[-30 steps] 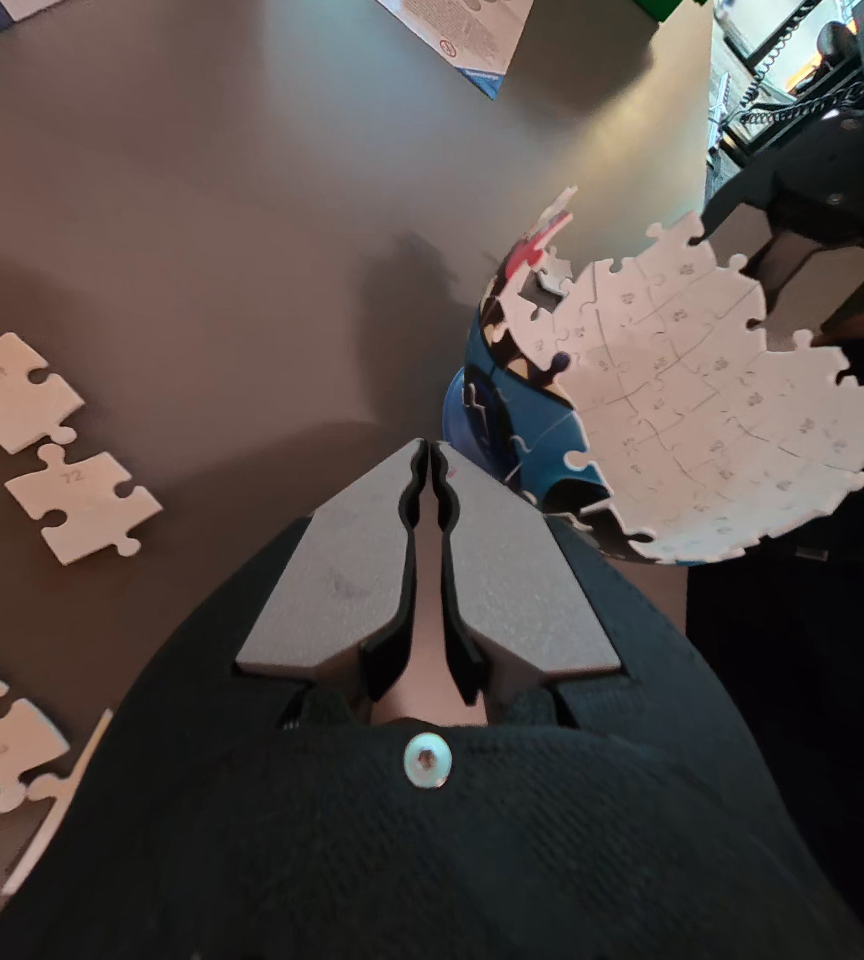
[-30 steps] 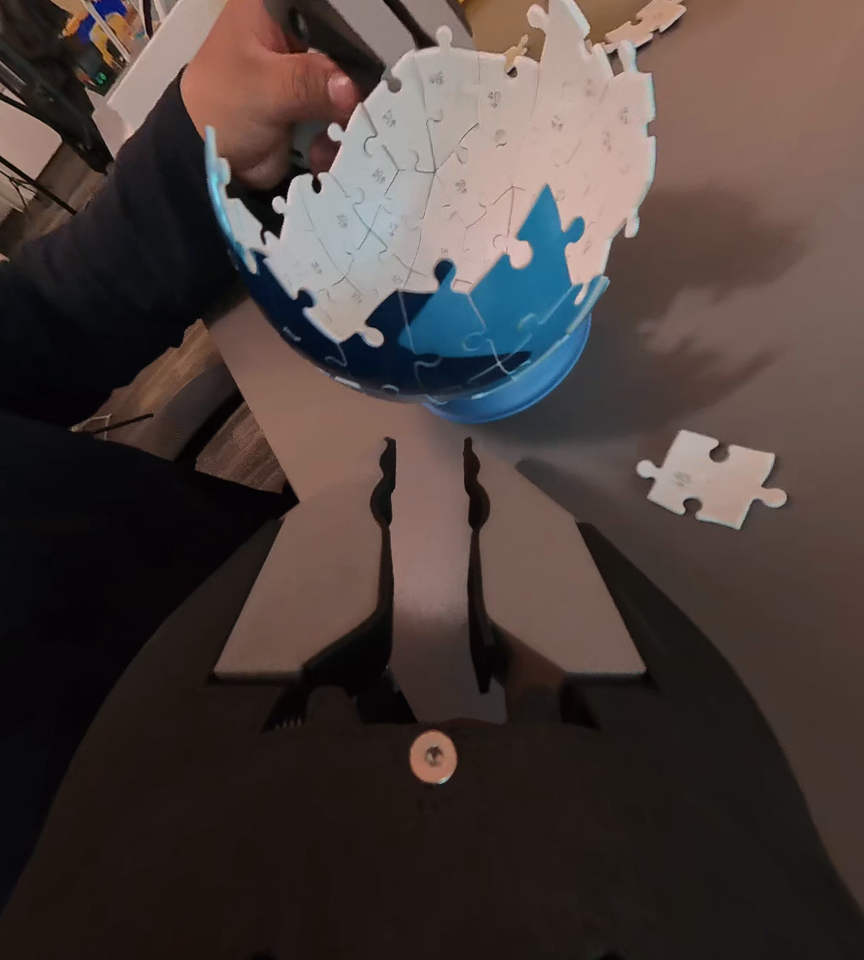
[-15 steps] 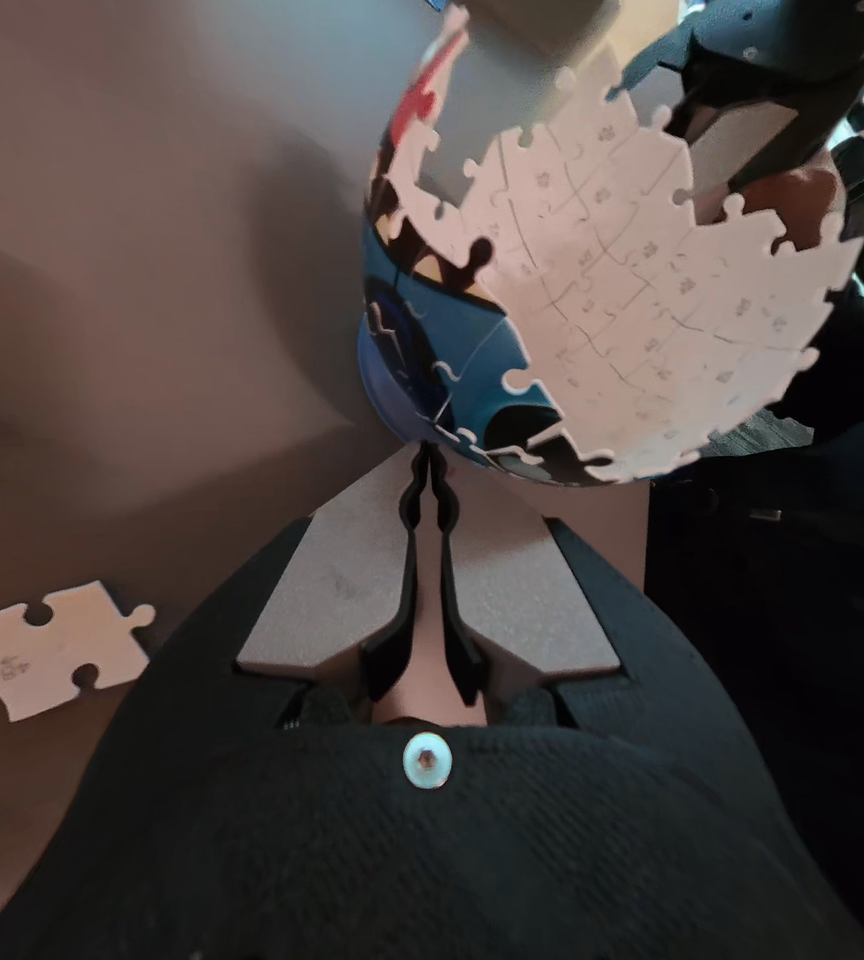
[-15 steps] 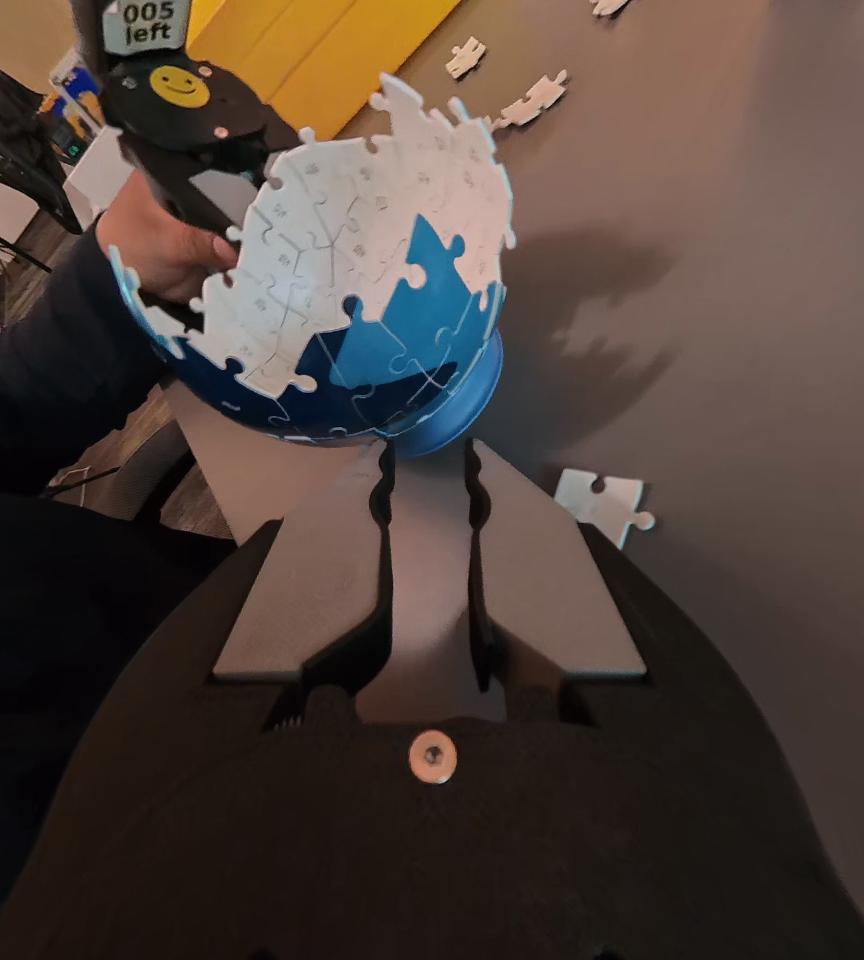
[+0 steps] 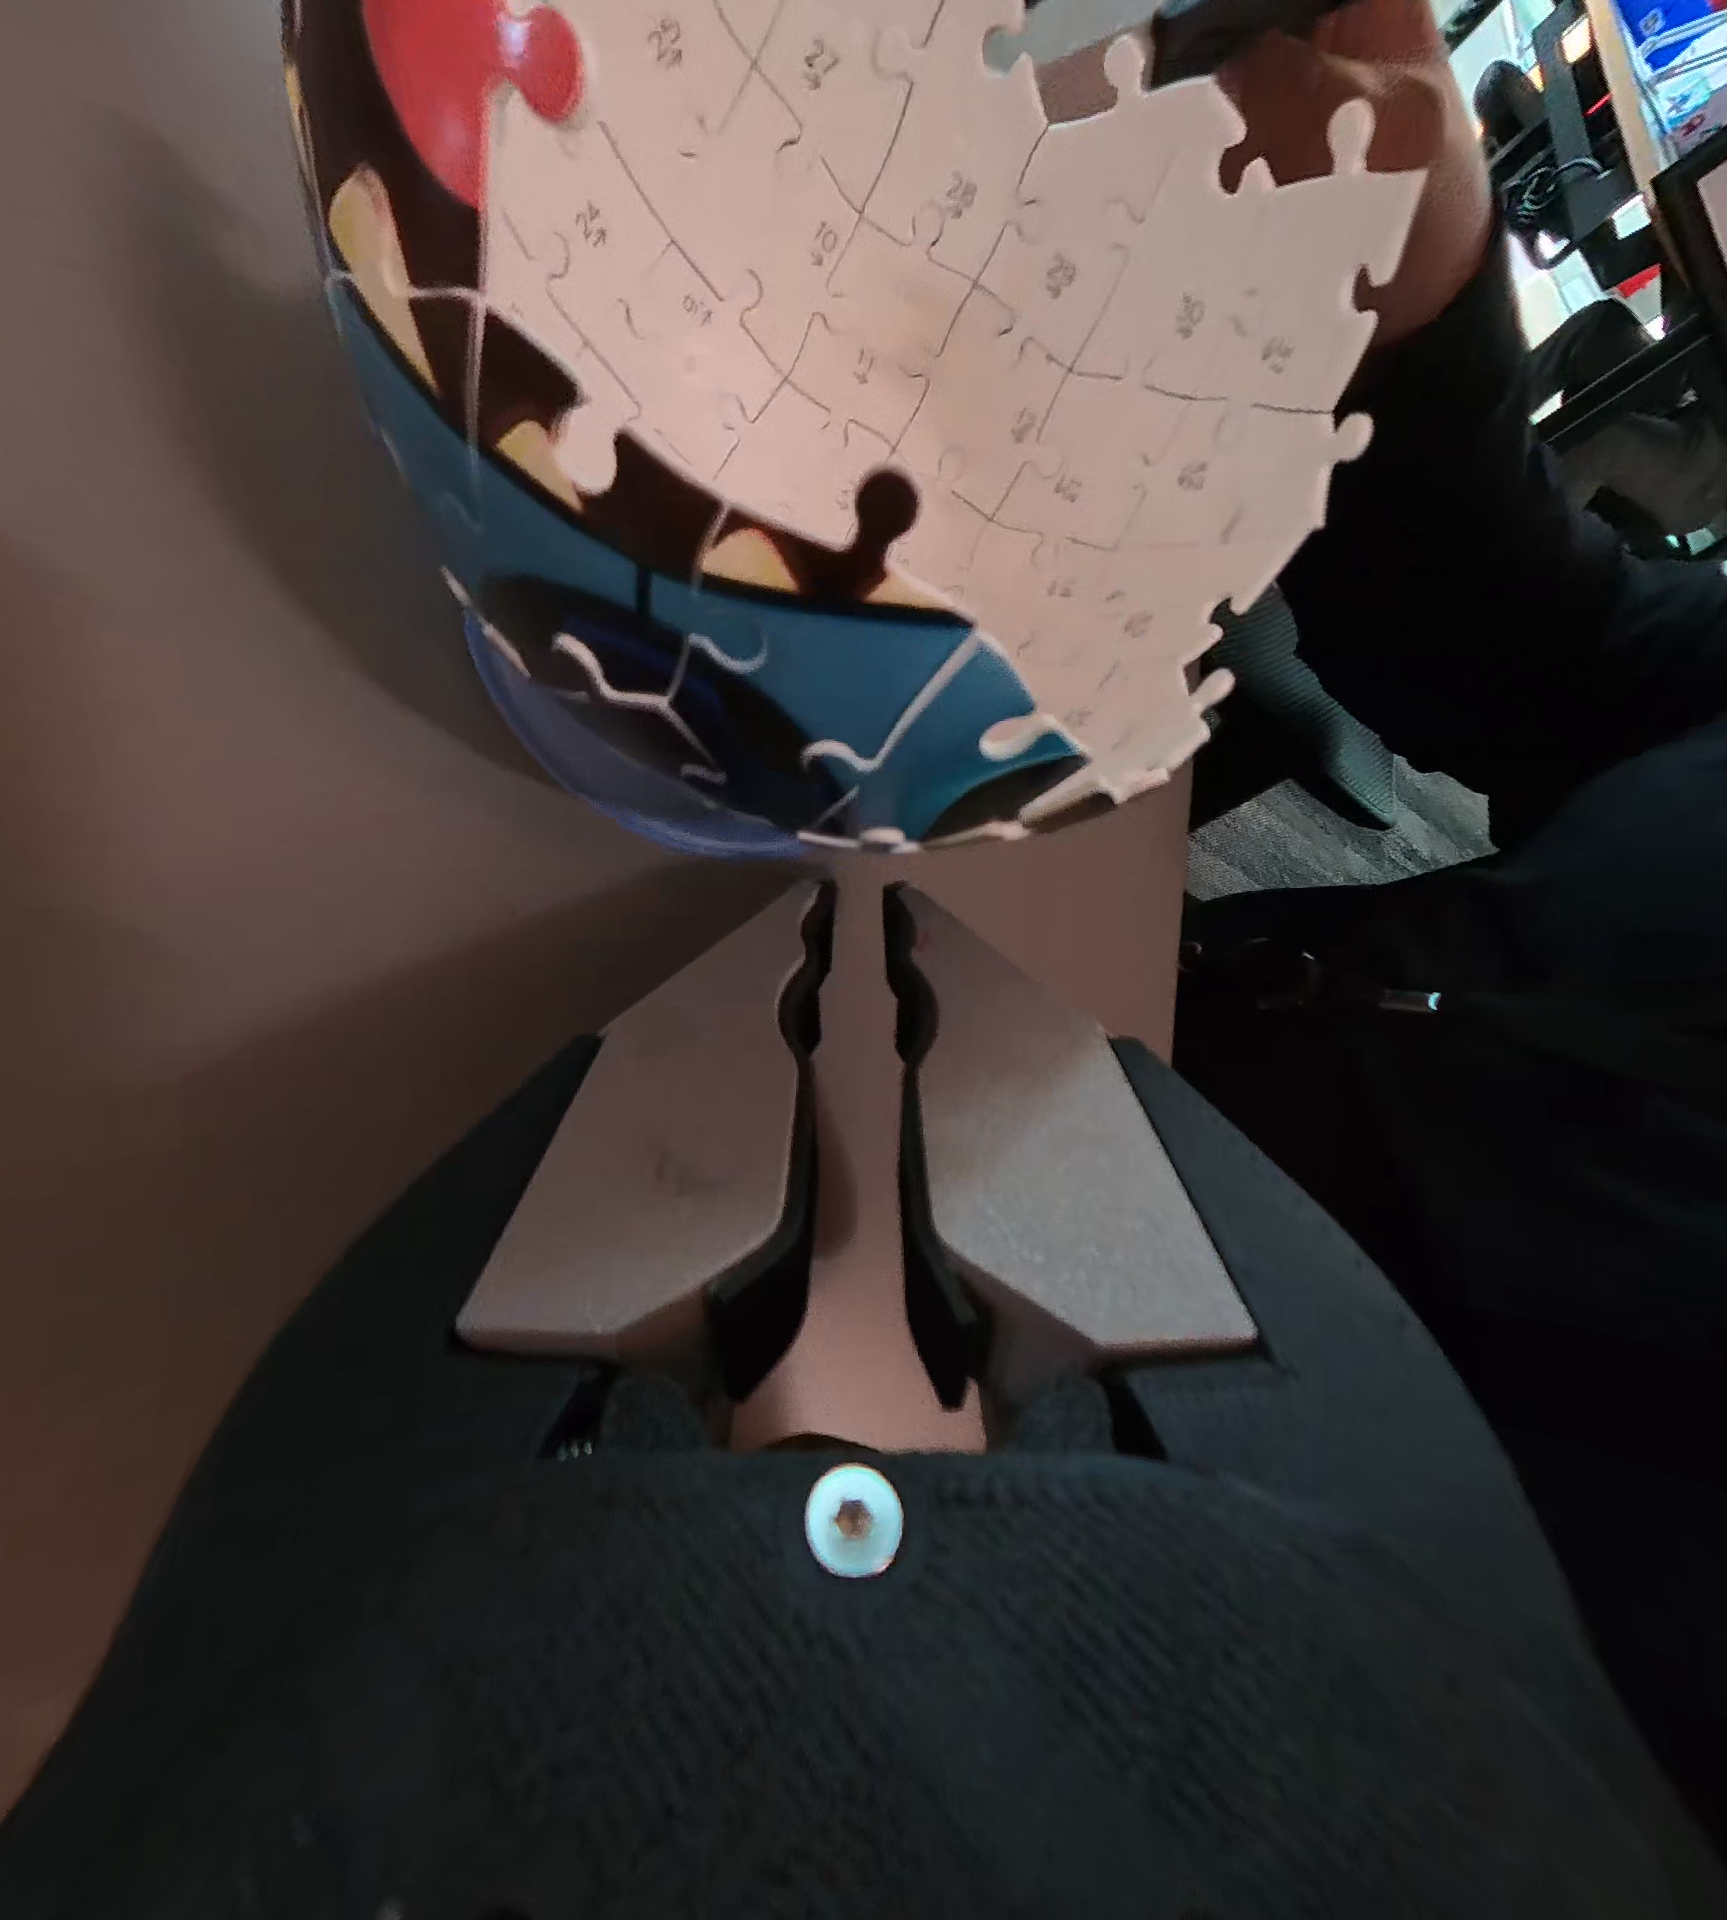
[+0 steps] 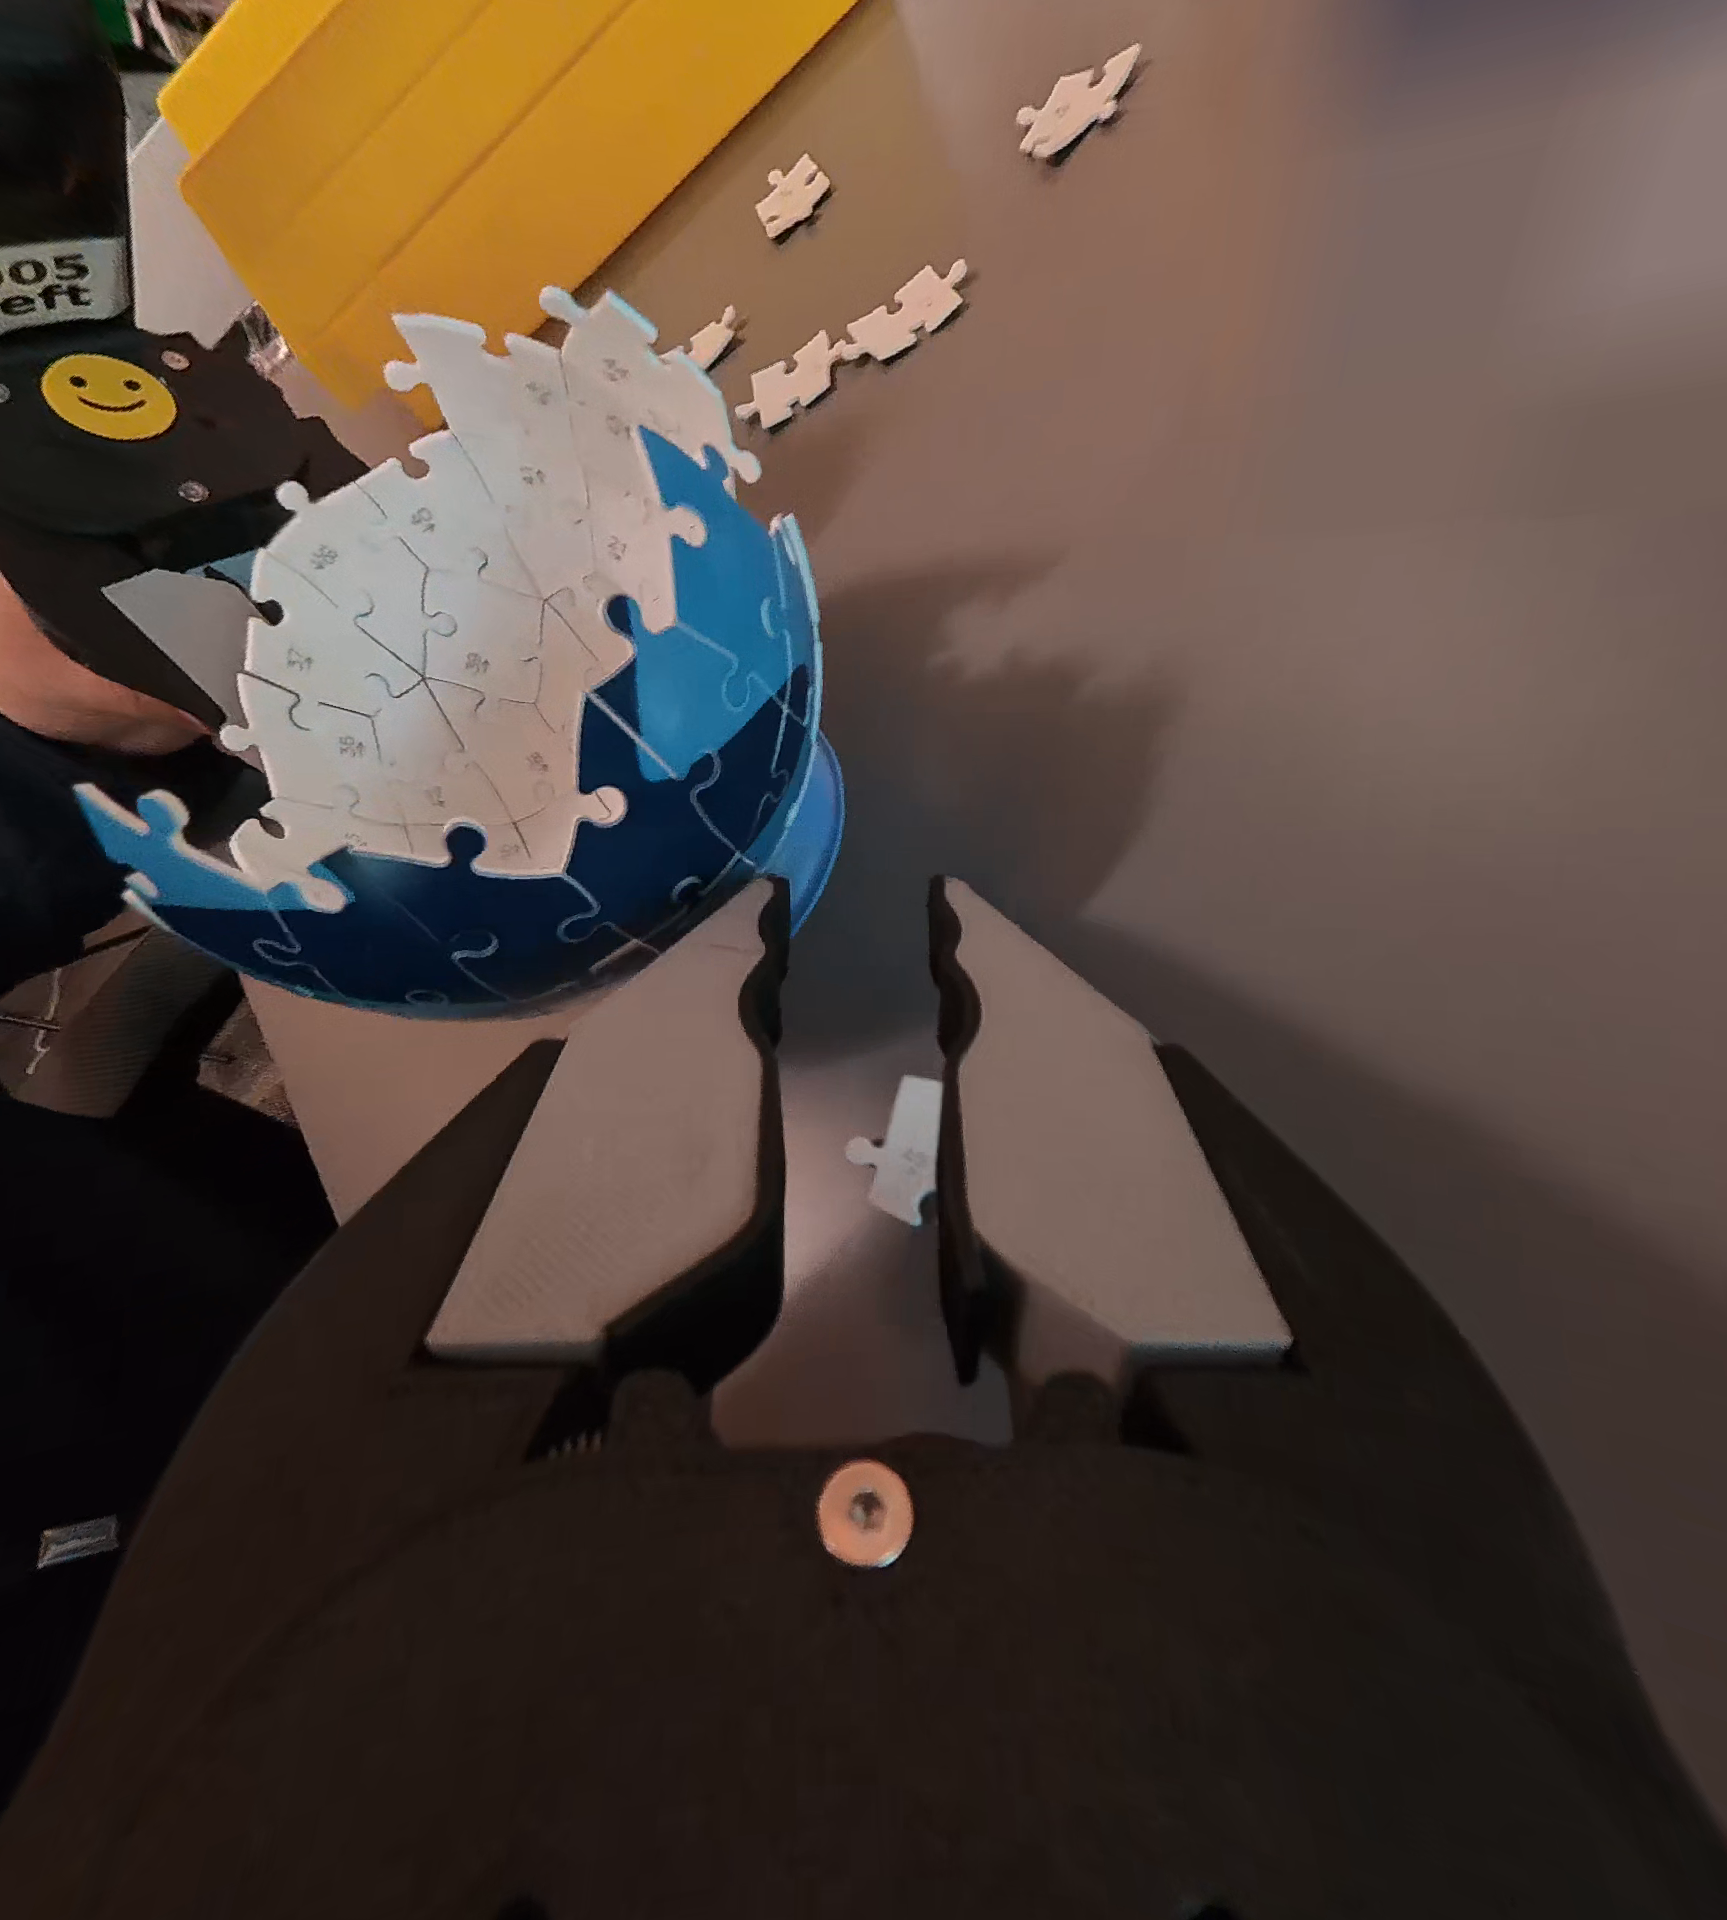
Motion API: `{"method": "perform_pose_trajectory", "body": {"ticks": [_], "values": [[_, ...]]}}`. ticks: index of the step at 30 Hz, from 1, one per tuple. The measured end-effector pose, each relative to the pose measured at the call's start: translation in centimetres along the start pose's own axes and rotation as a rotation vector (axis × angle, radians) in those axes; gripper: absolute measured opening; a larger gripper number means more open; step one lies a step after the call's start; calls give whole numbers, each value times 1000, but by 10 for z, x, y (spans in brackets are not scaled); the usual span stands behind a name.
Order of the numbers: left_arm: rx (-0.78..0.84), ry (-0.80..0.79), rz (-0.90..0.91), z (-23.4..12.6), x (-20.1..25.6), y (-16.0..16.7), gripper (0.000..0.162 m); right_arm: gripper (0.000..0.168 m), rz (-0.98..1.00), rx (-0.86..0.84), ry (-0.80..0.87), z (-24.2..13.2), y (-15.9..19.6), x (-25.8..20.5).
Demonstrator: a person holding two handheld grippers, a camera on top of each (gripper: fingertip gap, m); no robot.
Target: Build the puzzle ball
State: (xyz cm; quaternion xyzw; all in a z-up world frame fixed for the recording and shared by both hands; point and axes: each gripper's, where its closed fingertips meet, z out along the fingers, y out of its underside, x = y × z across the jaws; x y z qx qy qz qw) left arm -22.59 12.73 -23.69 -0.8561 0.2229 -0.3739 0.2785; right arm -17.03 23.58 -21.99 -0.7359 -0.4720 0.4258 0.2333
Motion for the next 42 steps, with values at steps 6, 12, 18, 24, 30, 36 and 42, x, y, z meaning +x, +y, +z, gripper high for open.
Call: {"method": "perform_pose_trajectory", "body": {"ticks": [6, 12, 18, 24, 30, 36, 42], "values": [[25, -30, -47, -20, -7, 13, 12, 34, -89, -69, 63, -39, 17, 14], [90, -63, -65, -38, -10, 10, 12, 42, -197, -183, 190, -41, 43, 20], [101, -69, -50, -41, -4, 7, 12, 53, -311, -206, 309, -30, 47, 23], [114, -73, -38, -45, -3, 2, 12, 33, -327, -175, 290, -24, 44, 19], [135, -100, -7, -60, -3, -11, 12, 33, -332, -166, 303, -30, 40, 22], [200, -36, 28, -86, 16, -51, 12, 33, -457, -111, 405, -51, 8, 15], [135, -10, 169, -84, 36, -105, 14, 33, -596, 23, 414, -69, -52, -16]]}}
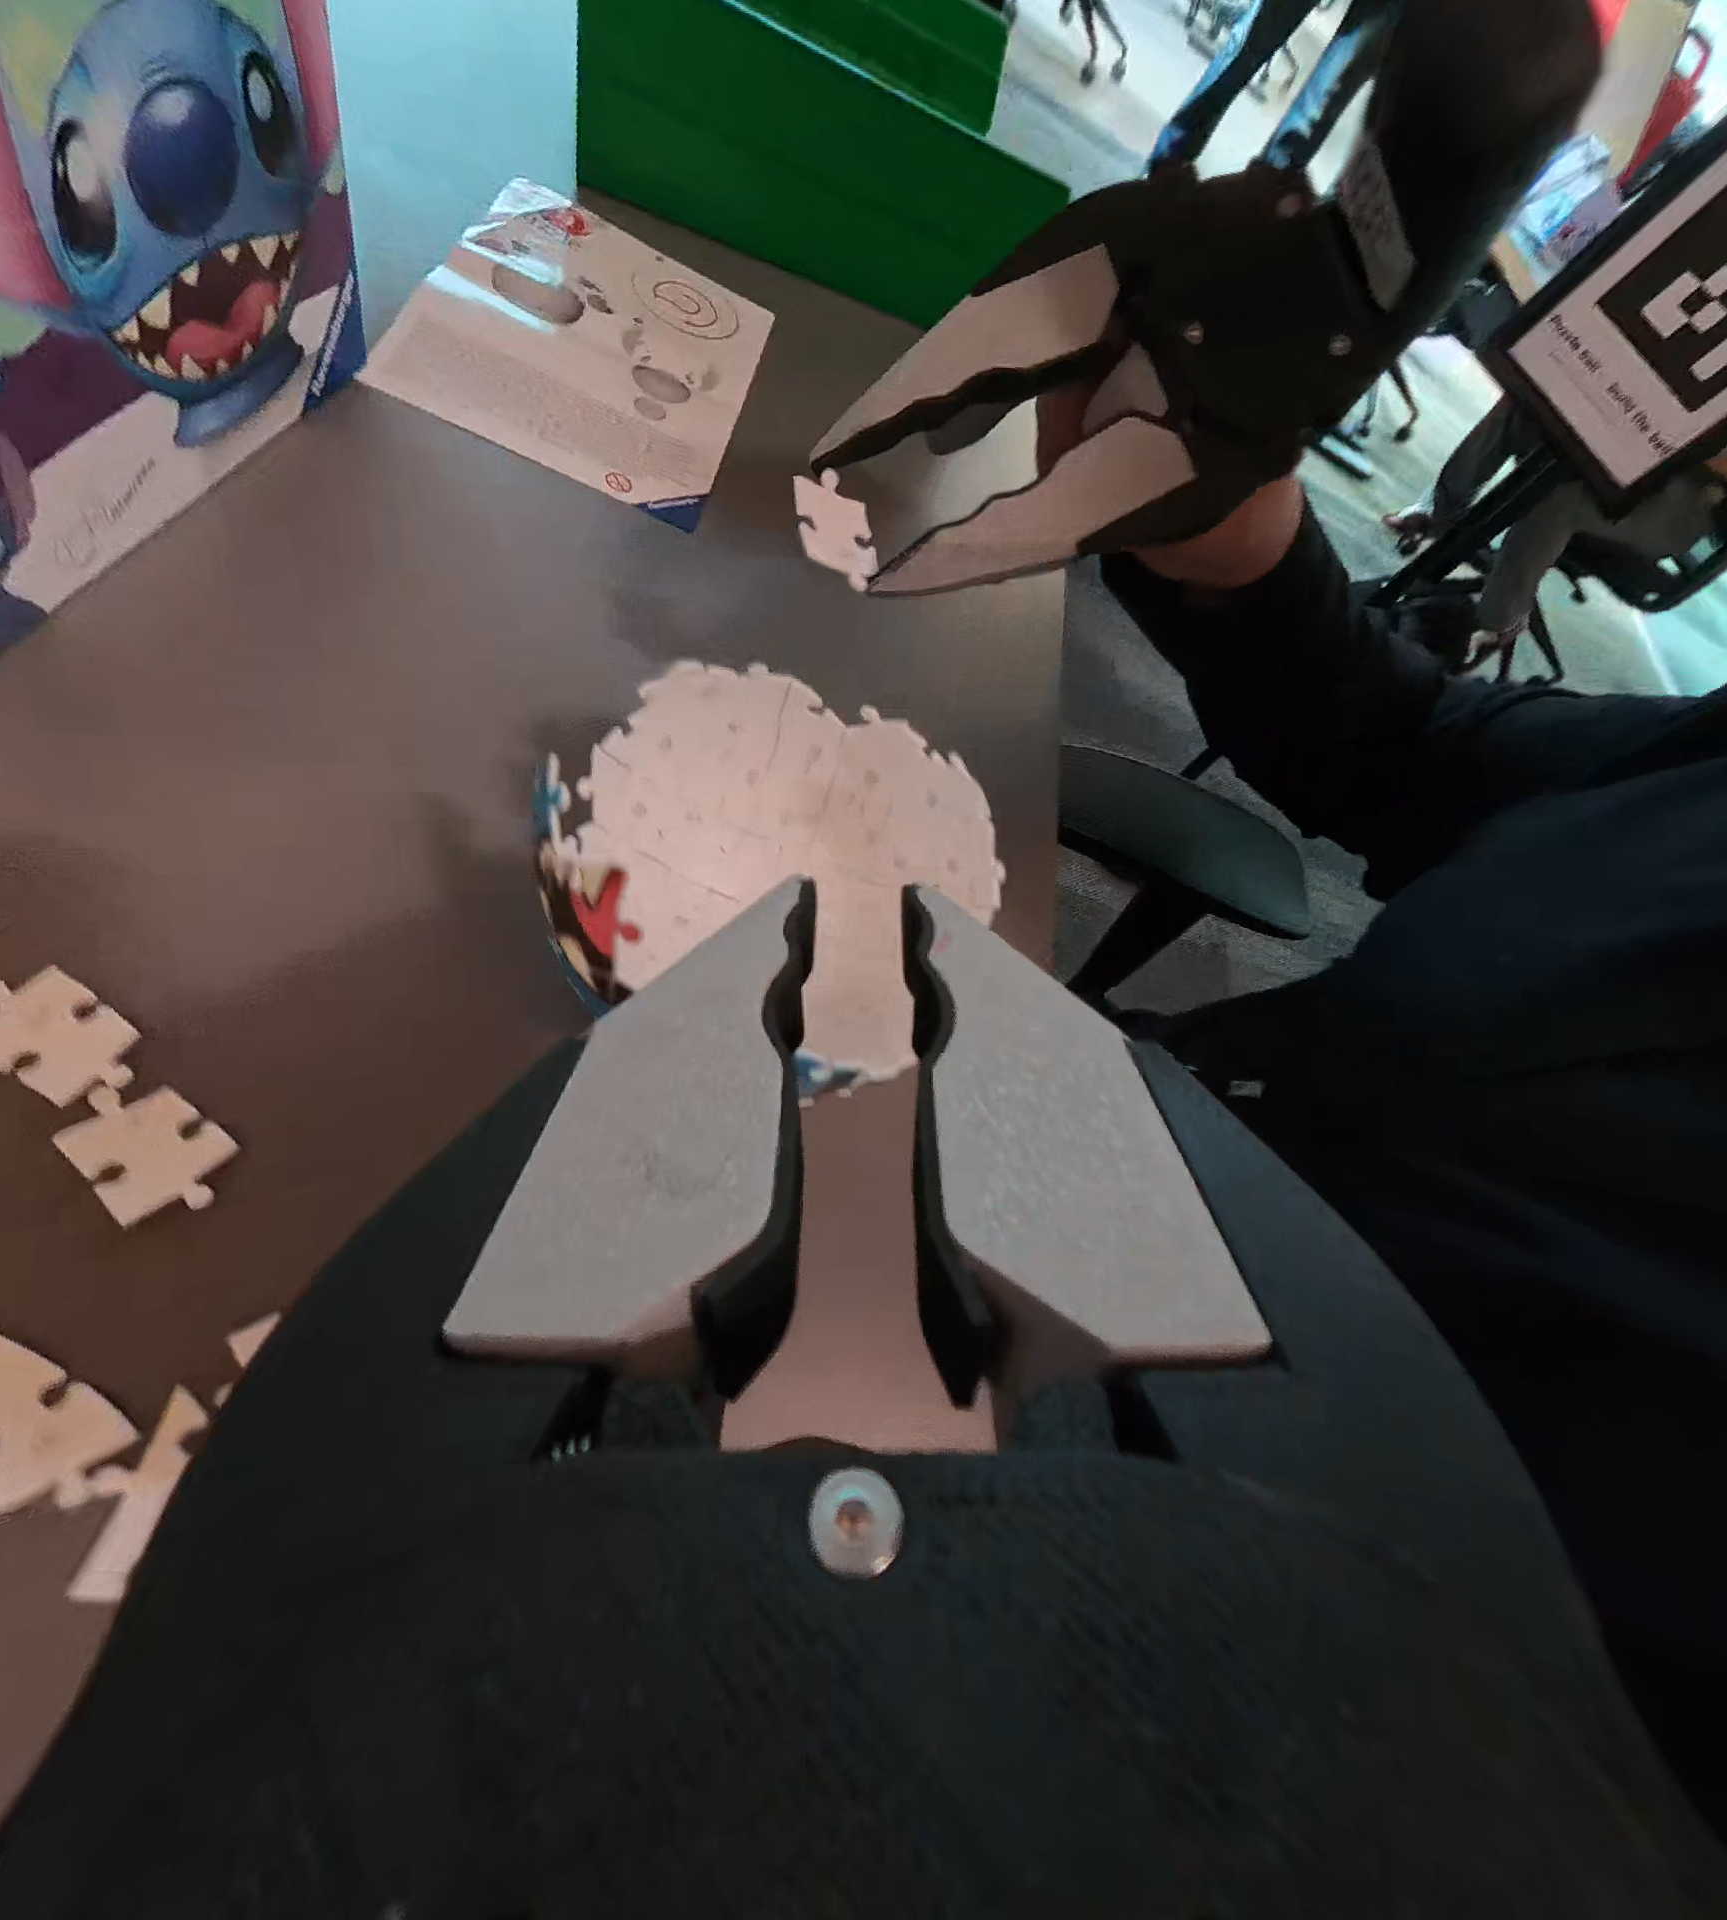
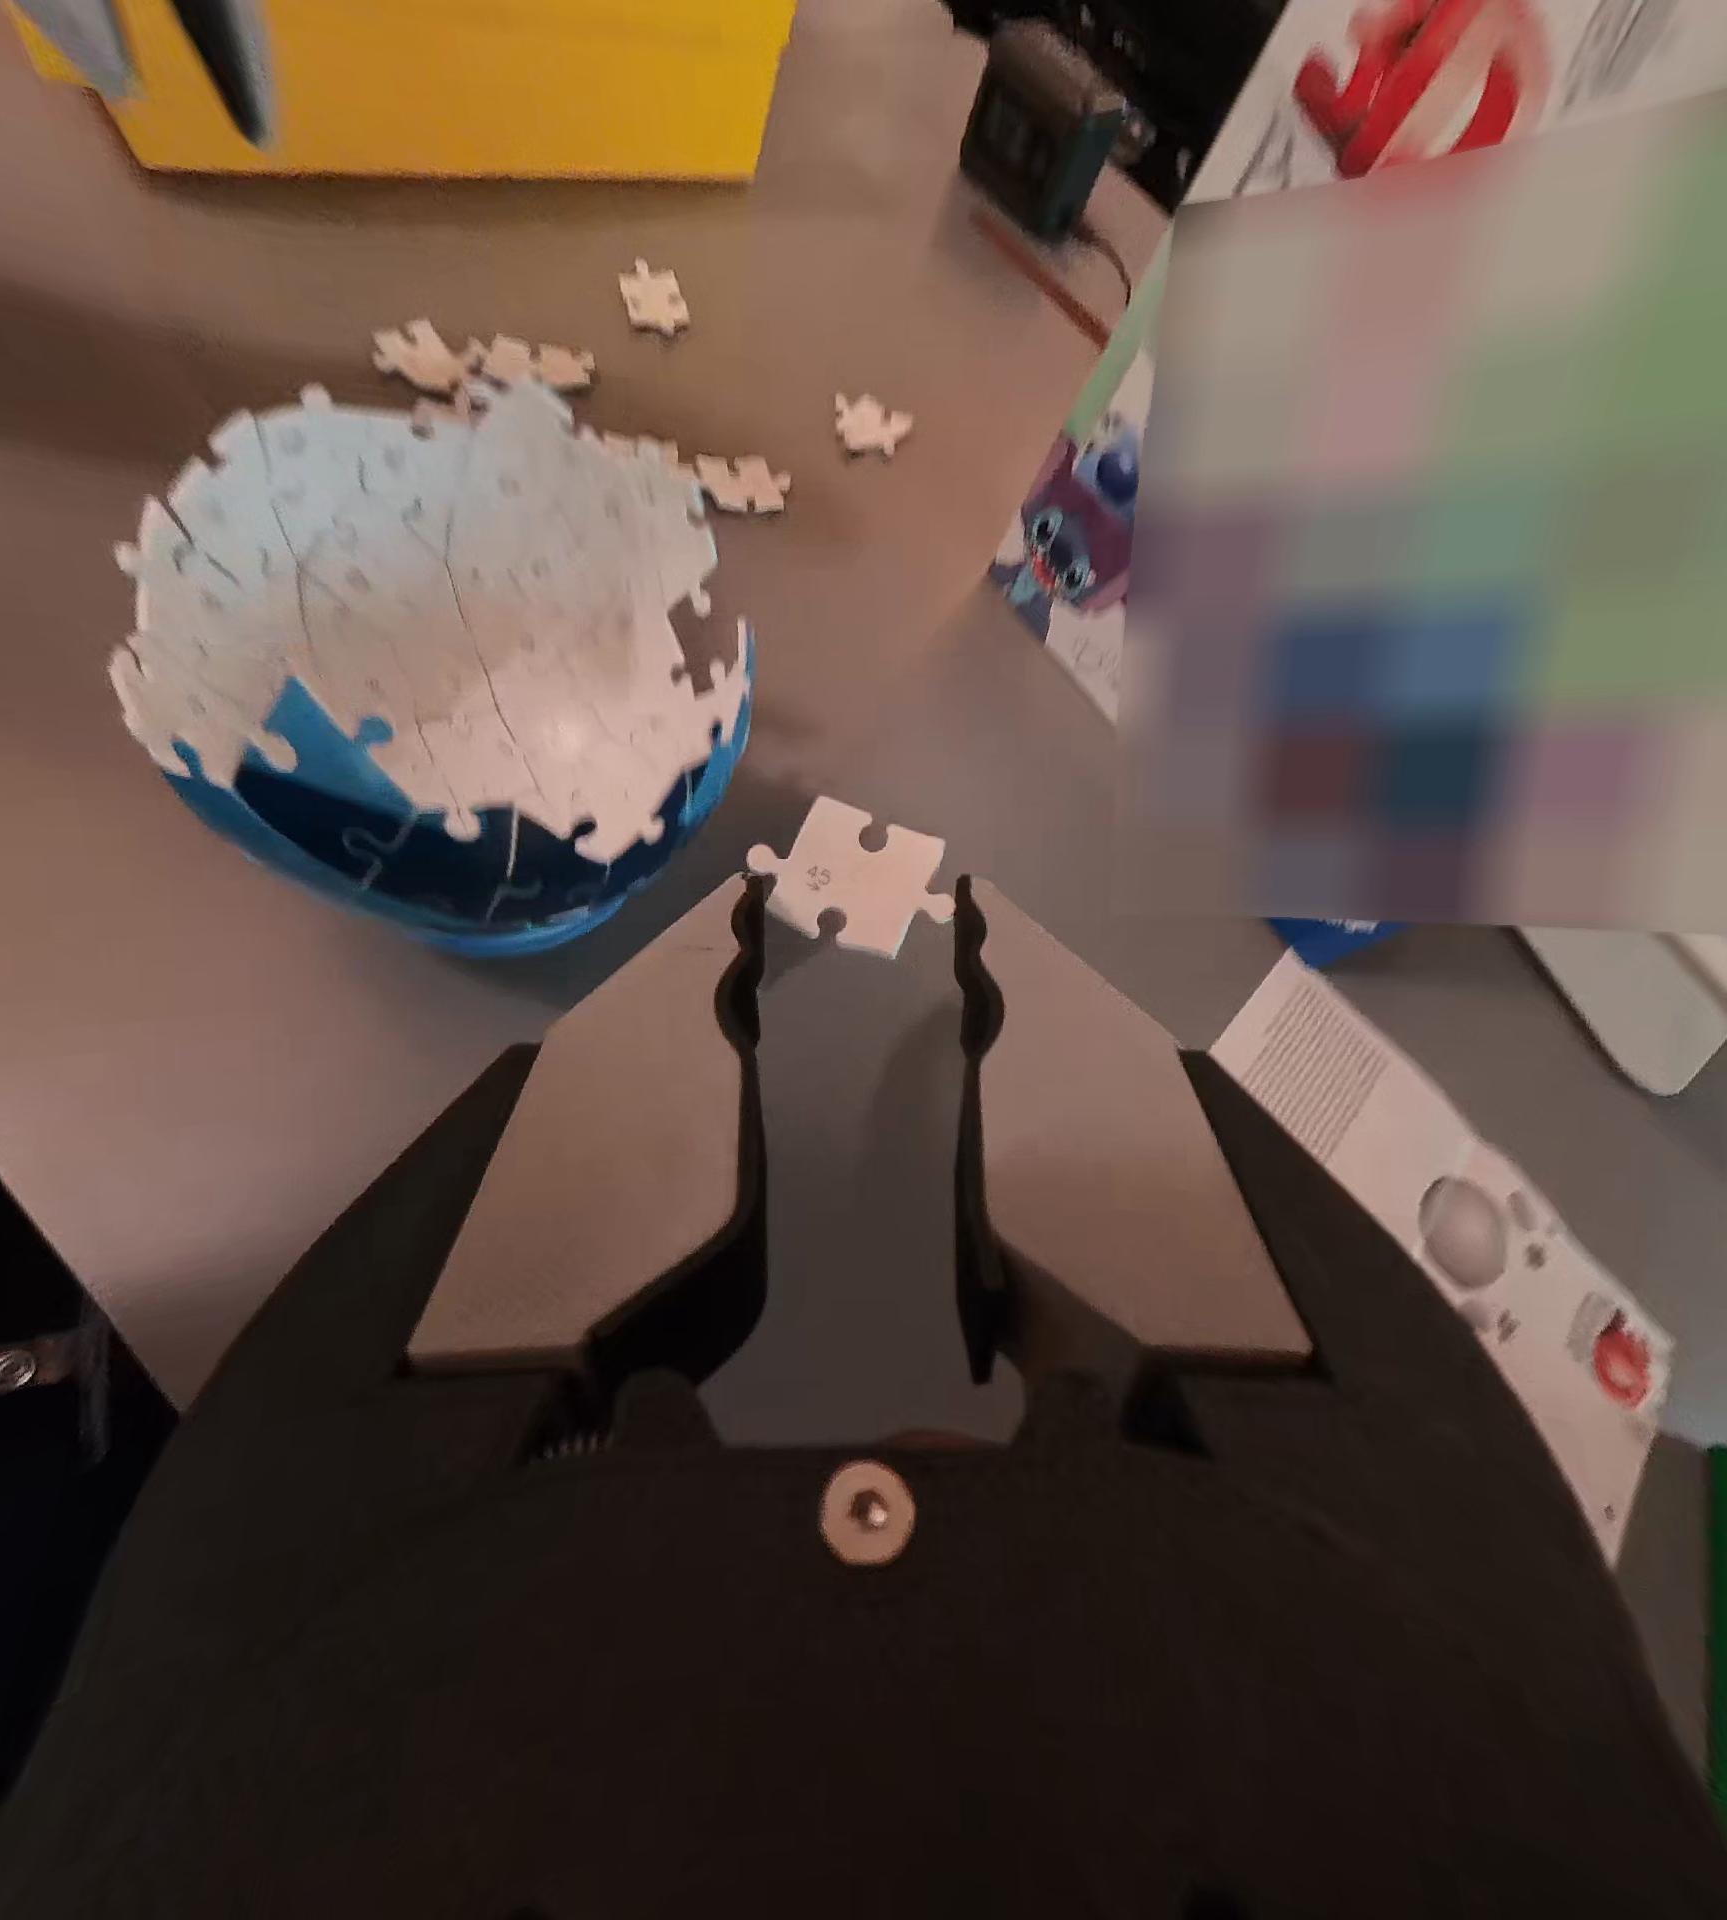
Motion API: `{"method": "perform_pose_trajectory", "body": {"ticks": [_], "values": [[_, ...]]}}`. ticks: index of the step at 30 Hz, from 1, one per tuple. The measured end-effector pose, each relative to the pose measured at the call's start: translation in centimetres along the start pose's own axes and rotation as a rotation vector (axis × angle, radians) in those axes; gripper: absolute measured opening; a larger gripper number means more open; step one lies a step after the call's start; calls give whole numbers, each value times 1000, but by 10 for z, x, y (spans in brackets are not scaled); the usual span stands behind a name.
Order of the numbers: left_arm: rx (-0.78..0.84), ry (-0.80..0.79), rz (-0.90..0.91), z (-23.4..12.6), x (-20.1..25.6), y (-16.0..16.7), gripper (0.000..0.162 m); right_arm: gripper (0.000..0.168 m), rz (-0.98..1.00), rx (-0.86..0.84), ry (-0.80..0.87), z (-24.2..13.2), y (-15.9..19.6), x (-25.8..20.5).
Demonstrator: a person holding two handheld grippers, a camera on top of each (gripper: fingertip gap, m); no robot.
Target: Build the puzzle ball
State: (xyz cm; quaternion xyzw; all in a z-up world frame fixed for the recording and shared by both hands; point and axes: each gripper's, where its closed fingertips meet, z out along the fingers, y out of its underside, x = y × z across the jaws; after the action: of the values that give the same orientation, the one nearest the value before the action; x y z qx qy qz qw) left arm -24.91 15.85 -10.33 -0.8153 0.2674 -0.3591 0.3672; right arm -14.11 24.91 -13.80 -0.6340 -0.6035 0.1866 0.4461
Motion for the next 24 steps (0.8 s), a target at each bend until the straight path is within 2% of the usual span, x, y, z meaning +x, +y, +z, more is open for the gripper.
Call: {"method": "perform_pose_trajectory", "body": {"ticks": [4, 8, 14, 18, 24], "values": [[-27, 8, -5, 24, -16, -31, 20, 33, -57, 72, -7, 4, -37, 0], [-28, 107, -77, 48, -19, -46, 22, 33, -90, 109, -20, 13, -56, -7], [-70, 181, -127, 63, -22, -43, 22, 33, -132, 131, -22, 18, -66, -15], [-41, 242, -162, 63, -21, -50, 22, 33, -145, 127, -23, 20, -70, -15], [-57, 261, -186, 70, -25, -48, 23, 33, -157, 131, -24, 21, -76, -15]]}}
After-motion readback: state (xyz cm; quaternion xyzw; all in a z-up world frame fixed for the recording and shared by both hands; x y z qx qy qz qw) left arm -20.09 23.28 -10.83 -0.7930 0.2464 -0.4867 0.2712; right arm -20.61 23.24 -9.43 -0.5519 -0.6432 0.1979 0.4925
